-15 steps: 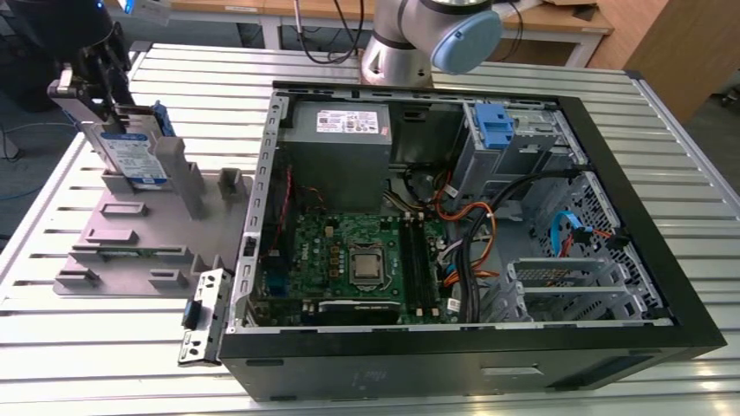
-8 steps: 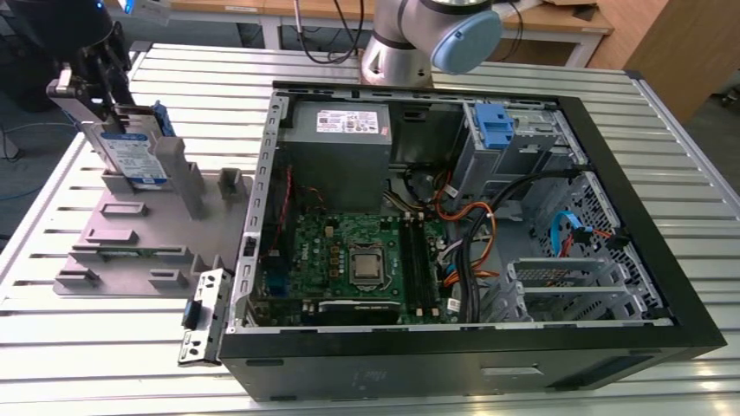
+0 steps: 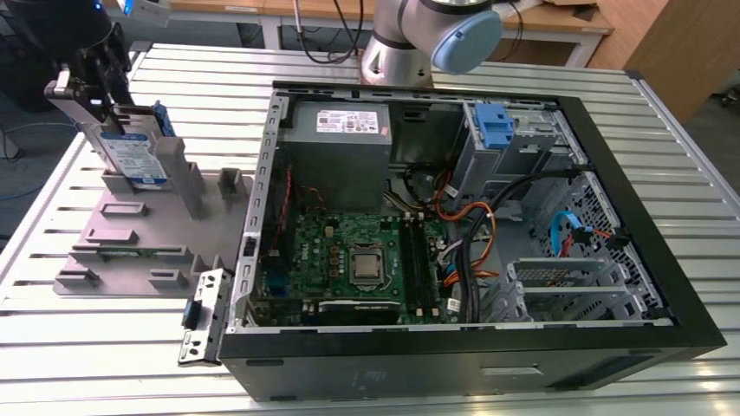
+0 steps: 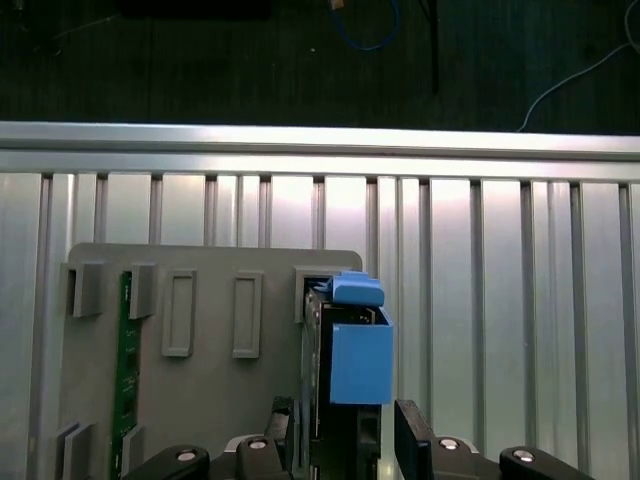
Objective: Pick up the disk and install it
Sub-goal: 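Pick up the disk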
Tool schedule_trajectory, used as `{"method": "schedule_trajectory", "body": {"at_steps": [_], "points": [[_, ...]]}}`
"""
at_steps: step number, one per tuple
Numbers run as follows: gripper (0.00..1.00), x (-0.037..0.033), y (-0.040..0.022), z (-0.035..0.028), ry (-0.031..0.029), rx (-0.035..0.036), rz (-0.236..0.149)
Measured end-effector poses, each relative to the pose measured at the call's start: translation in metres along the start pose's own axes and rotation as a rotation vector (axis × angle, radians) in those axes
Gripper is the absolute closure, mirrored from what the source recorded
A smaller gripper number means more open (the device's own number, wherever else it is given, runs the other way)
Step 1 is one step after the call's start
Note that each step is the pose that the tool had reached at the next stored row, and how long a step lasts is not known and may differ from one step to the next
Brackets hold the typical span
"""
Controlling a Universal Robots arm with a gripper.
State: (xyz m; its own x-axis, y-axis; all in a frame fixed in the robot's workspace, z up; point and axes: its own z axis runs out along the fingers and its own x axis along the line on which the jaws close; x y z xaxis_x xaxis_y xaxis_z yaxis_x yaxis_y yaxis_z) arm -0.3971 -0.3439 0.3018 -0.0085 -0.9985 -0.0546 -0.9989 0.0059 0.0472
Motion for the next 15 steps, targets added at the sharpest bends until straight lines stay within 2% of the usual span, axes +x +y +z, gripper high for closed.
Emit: {"method": "schedule_trajectory", "body": {"at_steps": [12,13,15], "points": [[0.5,0.0,0.0,0.0001,-0.0001,0.0001,0.001],[0.56,0.0,0.0,0.0001,-0.0001,0.0001,0.001],[0.56,0.0,0.0,0.0001,-0.0001,0.0001,0.001]]}}
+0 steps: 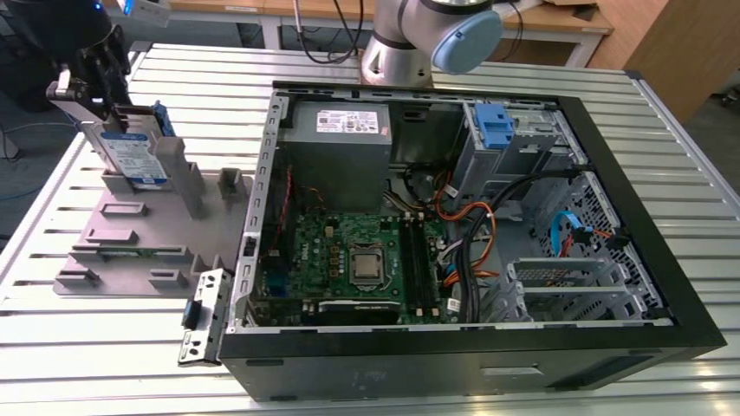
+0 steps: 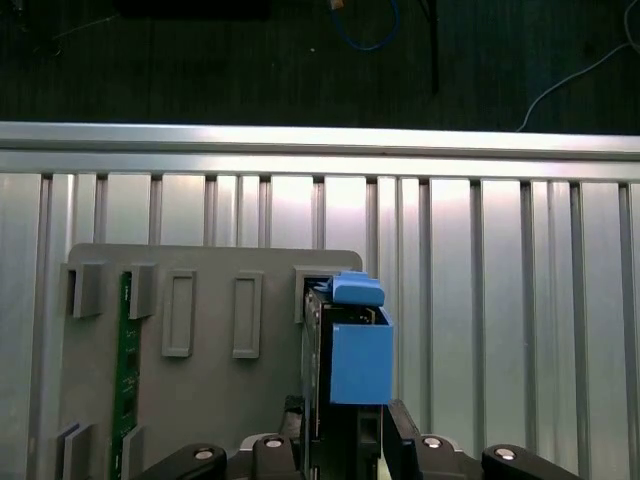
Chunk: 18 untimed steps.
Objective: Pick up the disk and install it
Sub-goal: 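Pick up the disk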
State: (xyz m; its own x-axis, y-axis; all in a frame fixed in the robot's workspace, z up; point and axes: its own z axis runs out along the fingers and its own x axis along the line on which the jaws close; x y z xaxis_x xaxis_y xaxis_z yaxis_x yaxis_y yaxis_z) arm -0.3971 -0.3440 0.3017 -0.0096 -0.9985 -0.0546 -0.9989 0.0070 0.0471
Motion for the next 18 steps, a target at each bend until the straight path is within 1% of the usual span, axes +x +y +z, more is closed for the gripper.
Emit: {"method": "schedule_trajectory", "body": {"at_steps": [5,18], "points": [[0.56,0.0,-0.0013,0.0,0.0,0.0001,0.0],[0.56,0.0005,-0.0014,-0.0004,0.0,-0.0001,0.0]]}}
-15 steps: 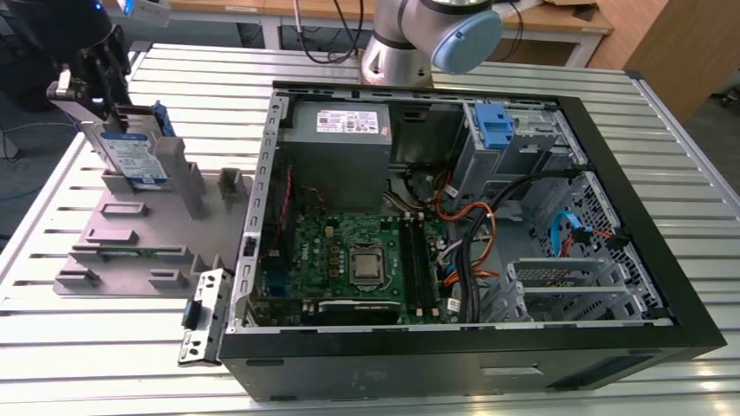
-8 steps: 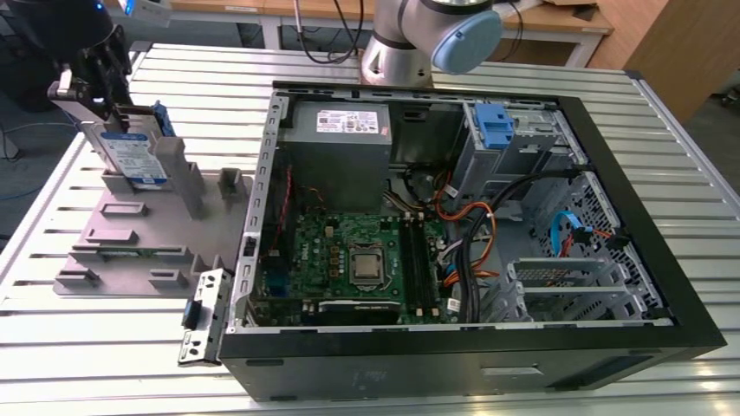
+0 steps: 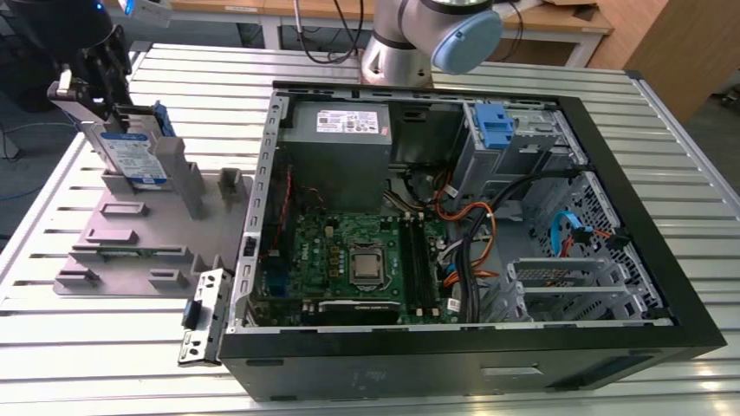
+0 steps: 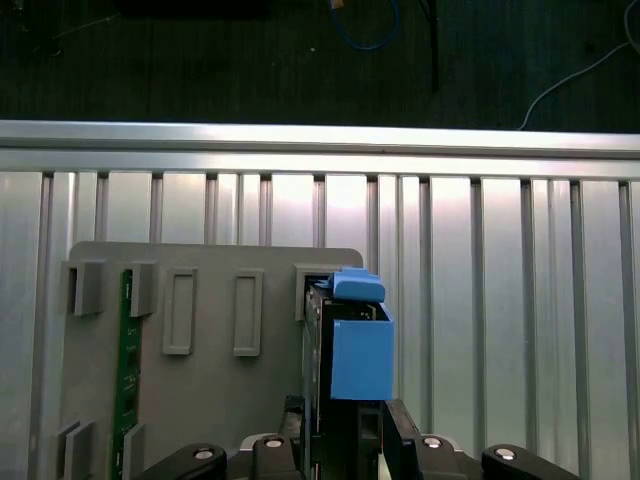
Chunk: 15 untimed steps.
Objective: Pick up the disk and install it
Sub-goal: 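Pick up the disk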
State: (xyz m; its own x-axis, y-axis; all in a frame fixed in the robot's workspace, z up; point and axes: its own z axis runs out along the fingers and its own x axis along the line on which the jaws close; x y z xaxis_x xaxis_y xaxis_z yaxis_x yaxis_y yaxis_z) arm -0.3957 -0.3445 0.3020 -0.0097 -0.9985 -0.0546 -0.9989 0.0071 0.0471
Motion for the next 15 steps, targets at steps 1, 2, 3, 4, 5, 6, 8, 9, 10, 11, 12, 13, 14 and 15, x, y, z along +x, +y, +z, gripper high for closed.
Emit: {"method": "schedule_trajectory", "body": {"at_steps": [1,2,3,4,5,6,8,9,10,11,12,13,14,15], "points": [[0.56,0.0001,0.0,0.0,0.0,0.0,0.0],[0.56,0.0001,0.0,0.0,0.0,0.0,0.0],[0.56,0.0001,0.0,0.0,0.0,0.0,0.0],[0.56,0.0001,0.0,0.0,-0.0001,0.0001,0.0],[0.56,0.0001,0.0001,-0.0002,-0.0001,0.0001,0.0],[0.56,0.0001,0.0001,-0.0008,0.0,-0.0001,0.0],[0.56,0.0,0.0001,-0.0011,-0.0001,0.0001,0.0],[0.56,0.0,0.0,-0.0011,-0.0001,0.0002,0.0],[0.56,0.0,0.0,-0.0012,-0.0001,0.0002,0.0],[0.56,0.0,0.0,-0.0012,-0.0001,0.0001,0.0],[0.56,0.0,0.0,-0.0012,-0.0001,0.0001,0.0],[0.56,0.0,-0.0003,-0.0012,0.0,0.0,0.0],[0.56,0.0,-0.0007,-0.0009,0.0,0.0001,0.0],[0.56,0.0,-0.0009,-0.0005,0.0,0.0,0.0]]}}
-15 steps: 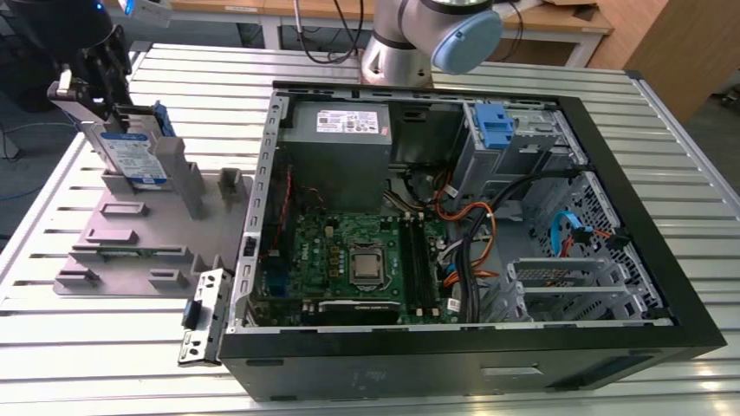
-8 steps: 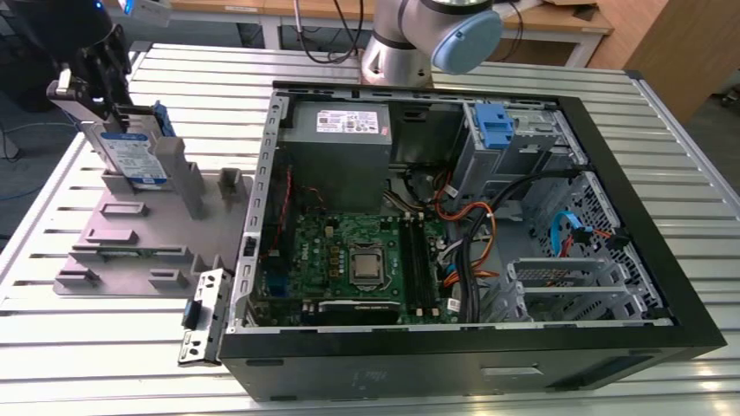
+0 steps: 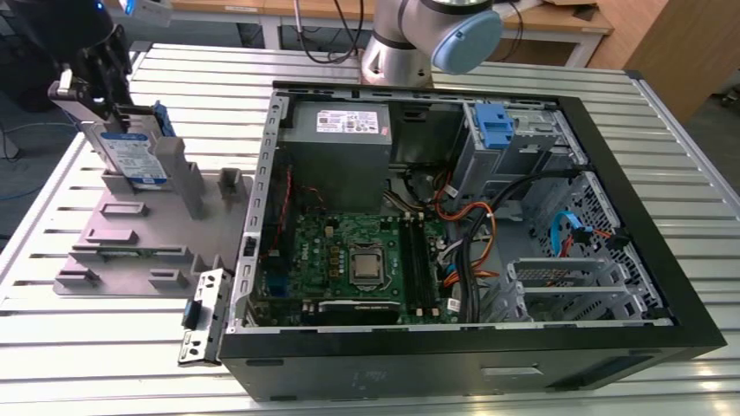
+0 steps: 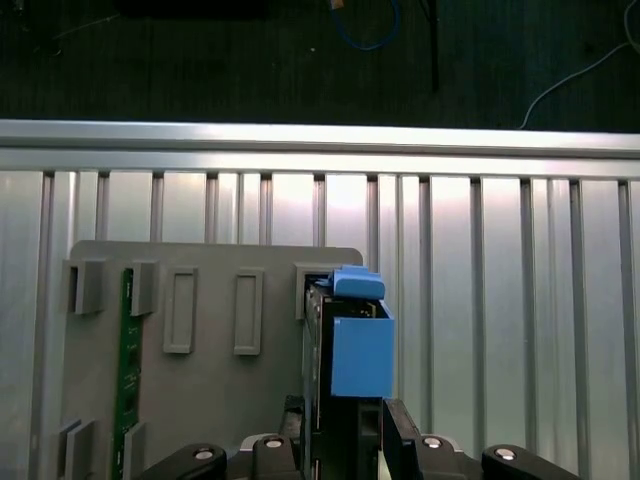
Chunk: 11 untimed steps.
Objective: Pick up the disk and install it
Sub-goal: 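Pick up the disk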
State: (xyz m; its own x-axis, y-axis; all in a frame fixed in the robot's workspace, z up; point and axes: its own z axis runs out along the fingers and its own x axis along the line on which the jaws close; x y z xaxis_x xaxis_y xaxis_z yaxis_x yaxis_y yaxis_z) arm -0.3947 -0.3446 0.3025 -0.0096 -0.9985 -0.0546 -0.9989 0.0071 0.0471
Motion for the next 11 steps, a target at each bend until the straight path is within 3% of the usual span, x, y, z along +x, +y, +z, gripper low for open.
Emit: {"method": "schedule_trajectory", "body": {"at_steps": [11], "points": [[0.56,0.0002,-0.0006,0.0032,0.0,0.0,0.0]]}}
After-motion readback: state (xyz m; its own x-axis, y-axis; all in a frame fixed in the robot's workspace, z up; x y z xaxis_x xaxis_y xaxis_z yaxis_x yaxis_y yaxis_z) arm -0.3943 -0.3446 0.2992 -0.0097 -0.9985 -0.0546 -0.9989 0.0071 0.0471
